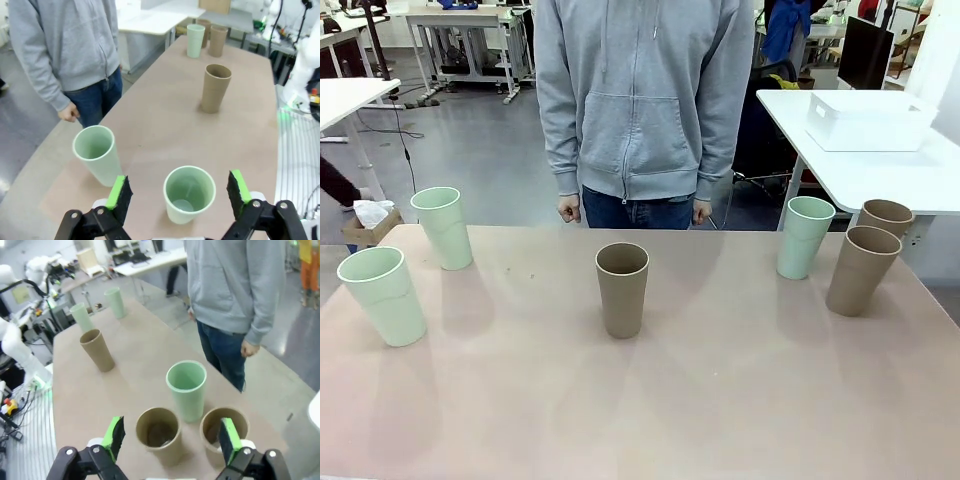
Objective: Stack the cups and store them in the basket.
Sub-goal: Pick up two Reusable plastic cups , one in each hand.
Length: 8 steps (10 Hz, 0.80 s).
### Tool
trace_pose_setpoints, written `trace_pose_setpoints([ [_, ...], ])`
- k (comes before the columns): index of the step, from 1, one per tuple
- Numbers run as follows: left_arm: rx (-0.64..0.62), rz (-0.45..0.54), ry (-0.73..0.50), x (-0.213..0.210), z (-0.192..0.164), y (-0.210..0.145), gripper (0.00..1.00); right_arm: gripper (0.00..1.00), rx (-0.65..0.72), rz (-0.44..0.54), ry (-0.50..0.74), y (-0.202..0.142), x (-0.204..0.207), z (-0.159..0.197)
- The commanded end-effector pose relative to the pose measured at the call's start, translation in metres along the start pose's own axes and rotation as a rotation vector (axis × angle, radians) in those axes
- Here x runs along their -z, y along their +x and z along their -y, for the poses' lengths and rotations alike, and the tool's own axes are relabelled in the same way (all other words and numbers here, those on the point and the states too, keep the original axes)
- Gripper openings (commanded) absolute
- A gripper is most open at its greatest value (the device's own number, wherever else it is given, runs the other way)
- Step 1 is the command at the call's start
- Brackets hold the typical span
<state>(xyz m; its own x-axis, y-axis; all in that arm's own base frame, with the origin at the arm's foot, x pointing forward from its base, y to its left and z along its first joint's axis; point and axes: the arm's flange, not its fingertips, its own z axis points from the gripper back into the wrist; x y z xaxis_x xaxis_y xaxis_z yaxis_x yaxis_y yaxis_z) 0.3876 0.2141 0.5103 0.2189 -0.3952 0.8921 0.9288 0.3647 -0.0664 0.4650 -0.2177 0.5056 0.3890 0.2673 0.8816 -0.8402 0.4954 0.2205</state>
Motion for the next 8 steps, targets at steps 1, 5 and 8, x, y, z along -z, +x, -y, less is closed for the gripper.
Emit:
trace_pose_setpoints([
  [1,0.050,0.112,-0.056,-0.022,-0.028,-0.025,1.00,1.00,-0.093,0.068,0.099,-0.005,-0.010,0.061],
  [5,0.172,0.281,-0.099,-0.038,-0.044,-0.092,1.00,1.00,-0.156,0.169,0.179,-0.047,-0.001,0.133],
  [8,0.246,0.336,-0.144,-0.018,-0.043,-0.140,1.00,1.00,-0.128,0.205,0.184,-0.104,0.026,0.146],
])
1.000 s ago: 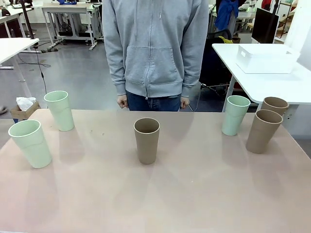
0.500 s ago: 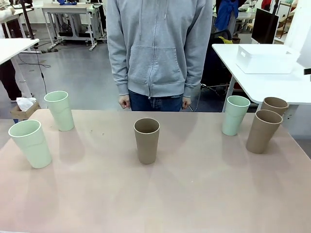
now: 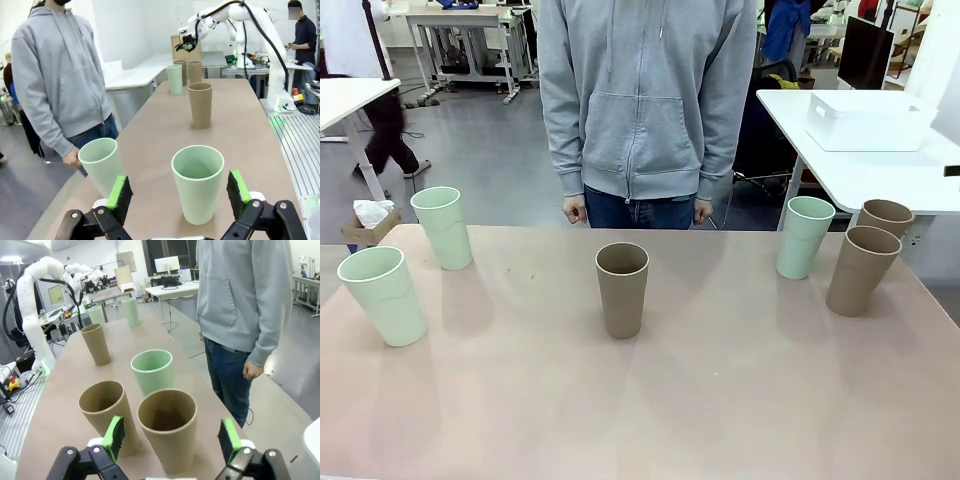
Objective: Stack the cups and store them in the basket.
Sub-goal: Pick up two Reusable plastic cups , one in each hand.
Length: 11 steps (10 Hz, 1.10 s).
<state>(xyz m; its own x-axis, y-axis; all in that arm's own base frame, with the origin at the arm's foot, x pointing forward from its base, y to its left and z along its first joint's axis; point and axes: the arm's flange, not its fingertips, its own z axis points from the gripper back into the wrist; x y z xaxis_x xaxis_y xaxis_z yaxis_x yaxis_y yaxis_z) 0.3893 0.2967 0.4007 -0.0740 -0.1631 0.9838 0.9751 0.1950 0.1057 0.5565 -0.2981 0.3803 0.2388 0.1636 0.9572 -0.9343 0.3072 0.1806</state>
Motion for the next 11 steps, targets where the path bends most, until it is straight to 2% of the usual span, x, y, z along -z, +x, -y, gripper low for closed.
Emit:
trace_pose_setpoints([
  [1,0.009,0.020,-0.052,0.005,0.001,-0.027,1.00,1.00,-0.017,0.045,-0.012,-0.021,0.005,0.003],
  [3,-0.063,0.045,-0.115,0.025,-0.005,-0.052,1.00,1.00,-0.022,0.048,-0.040,-0.044,0.013,0.009],
  [4,-0.151,0.038,-0.129,0.028,-0.010,-0.057,1.00,1.00,0.009,0.054,-0.029,-0.046,0.018,0.006],
  [5,-0.044,0.033,-0.065,0.023,-0.003,-0.051,1.00,1.00,0.021,0.017,0.001,-0.044,0.008,0.010],
  [9,-0.071,0.035,-0.076,0.025,-0.006,-0.058,1.00,1.00,0.027,0.016,-0.002,-0.049,0.009,0.011],
  [11,-0.077,0.066,-0.063,0.023,-0.008,-0.088,1.00,1.00,-0.007,0.033,0.009,-0.059,0.023,0.046],
])
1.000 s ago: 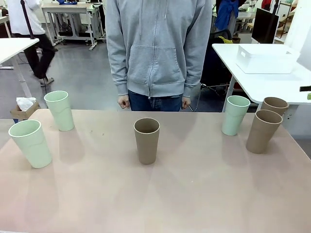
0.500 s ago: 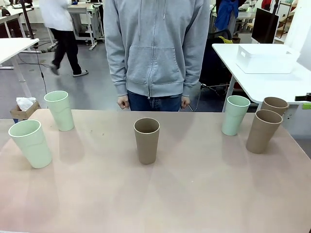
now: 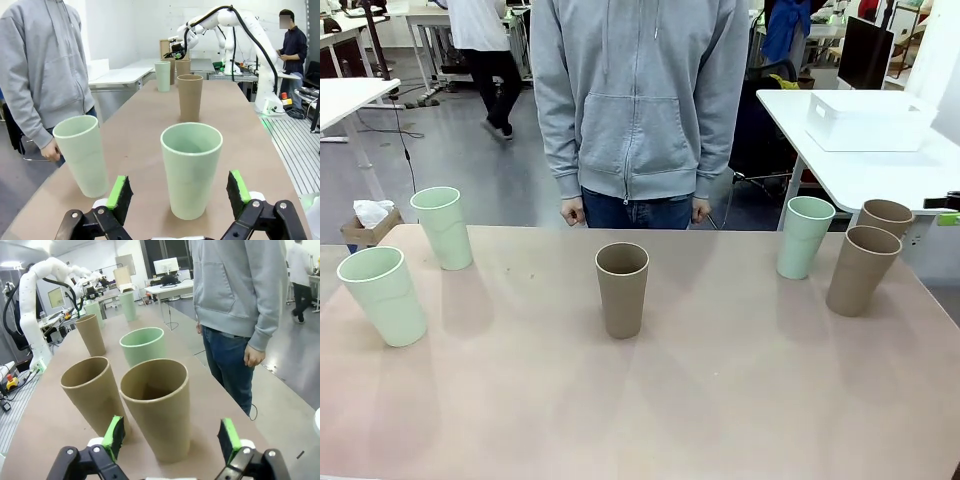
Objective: Stack the cups and store them in the basket.
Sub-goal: Pick up two Reusable plastic cups , one in each hand.
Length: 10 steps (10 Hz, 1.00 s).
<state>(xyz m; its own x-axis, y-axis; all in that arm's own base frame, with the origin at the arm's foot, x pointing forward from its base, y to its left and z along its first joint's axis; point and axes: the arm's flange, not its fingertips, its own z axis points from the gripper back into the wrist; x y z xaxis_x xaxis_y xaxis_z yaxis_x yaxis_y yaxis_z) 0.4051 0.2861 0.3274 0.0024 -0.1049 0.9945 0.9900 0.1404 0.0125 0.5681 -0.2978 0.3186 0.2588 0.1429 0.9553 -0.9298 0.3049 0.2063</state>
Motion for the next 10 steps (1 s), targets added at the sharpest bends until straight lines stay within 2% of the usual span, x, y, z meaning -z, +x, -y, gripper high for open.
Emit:
trace_pose_setpoints([
  [1,0.012,0.025,0.003,0.002,0.000,-0.027,1.00,1.00,-0.040,0.015,0.025,-0.008,0.010,0.032],
  [6,0.005,0.112,0.028,0.021,0.017,-0.069,1.00,1.00,-0.076,0.063,0.123,-0.049,0.029,0.042],
  [10,-0.039,0.135,0.046,0.041,0.023,-0.088,1.00,1.00,-0.107,0.116,0.116,-0.067,0.046,0.040],
])
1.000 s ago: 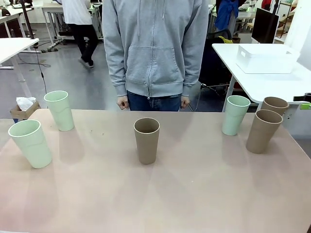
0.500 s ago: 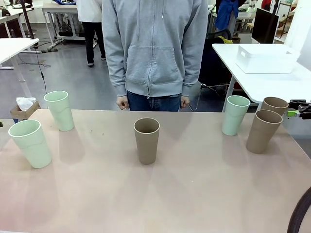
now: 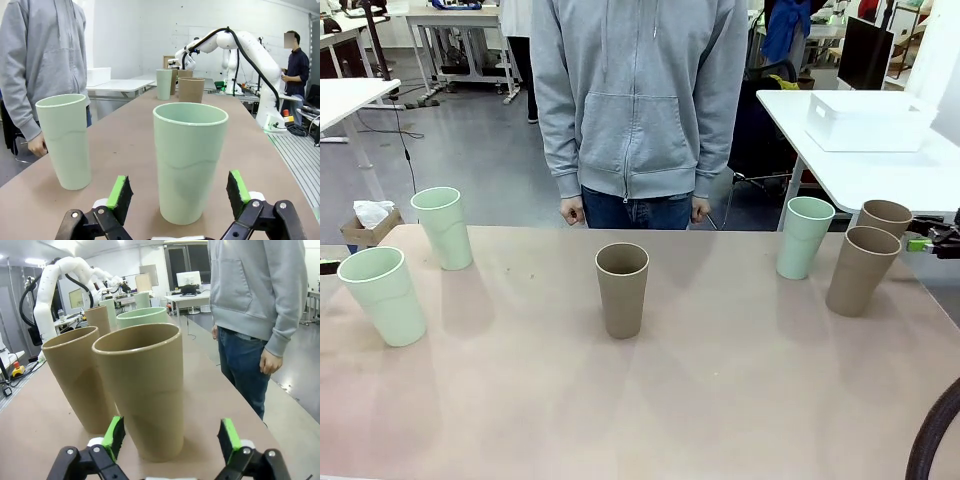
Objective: Stack the cups and store them in the basket.
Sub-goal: Pick up two Reusable plastic cups , one in each hand.
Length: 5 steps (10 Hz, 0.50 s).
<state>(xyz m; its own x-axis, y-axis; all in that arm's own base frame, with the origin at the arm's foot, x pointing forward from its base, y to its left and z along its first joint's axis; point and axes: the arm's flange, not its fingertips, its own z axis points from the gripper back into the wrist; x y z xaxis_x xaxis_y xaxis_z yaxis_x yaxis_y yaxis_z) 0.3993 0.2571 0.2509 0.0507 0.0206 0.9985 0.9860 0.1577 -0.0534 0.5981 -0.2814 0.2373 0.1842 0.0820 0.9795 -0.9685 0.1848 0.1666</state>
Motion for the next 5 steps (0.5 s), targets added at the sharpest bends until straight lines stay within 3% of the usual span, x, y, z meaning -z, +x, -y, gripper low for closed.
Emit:
trace_pose_setpoints([
  [1,0.024,0.028,0.029,0.007,0.012,-0.021,1.00,1.00,-0.052,0.059,-0.019,-0.001,0.008,0.001],
  [5,-0.013,0.019,0.014,0.008,0.002,-0.010,1.00,1.00,-0.008,0.014,0.000,-0.002,0.004,0.001],
])
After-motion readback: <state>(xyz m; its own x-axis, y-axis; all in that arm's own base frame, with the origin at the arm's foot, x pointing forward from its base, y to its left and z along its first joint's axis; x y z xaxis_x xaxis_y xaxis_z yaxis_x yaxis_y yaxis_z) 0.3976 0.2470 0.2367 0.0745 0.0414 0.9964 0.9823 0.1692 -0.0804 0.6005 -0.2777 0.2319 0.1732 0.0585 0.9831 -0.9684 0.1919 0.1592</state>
